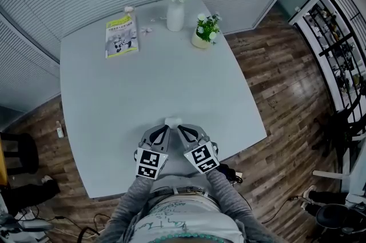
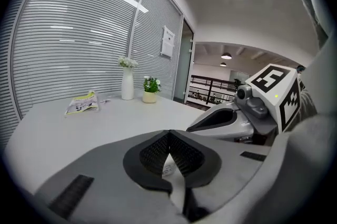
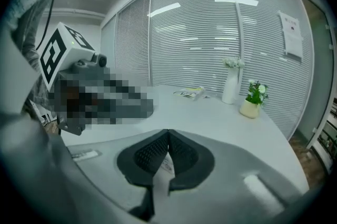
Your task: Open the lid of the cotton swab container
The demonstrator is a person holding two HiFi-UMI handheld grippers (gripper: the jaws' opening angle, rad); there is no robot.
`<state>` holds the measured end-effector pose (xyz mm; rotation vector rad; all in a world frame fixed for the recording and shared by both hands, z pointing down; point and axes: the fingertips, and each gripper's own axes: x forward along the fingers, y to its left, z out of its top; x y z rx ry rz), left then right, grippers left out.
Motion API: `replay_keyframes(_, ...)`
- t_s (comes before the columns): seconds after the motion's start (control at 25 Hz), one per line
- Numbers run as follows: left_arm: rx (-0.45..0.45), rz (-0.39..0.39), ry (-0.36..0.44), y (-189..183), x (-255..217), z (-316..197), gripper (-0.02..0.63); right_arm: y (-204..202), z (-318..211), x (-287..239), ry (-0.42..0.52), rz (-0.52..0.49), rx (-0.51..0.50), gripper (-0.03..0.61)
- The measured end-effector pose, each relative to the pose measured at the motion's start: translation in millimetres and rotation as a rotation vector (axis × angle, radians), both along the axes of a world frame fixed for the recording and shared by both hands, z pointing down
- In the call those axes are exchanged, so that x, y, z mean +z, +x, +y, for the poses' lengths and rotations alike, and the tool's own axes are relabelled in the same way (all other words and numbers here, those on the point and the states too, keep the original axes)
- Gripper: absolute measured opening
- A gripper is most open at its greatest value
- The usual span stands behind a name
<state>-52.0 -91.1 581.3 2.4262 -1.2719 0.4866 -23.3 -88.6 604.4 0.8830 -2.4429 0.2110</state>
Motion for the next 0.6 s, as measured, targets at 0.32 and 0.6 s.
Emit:
replay_keyframes(0.32, 0.073, -0.069, -0.033, 2, 19, -1, -0.002, 3, 0, 17, -0.051, 0.025, -0.012, 0.003)
replay_keyframes(0.6, 0.217, -0.204, -0.032, 1, 33, 2, -0.002, 10, -3, 26, -0.063, 0.003, -0.050, 0.069)
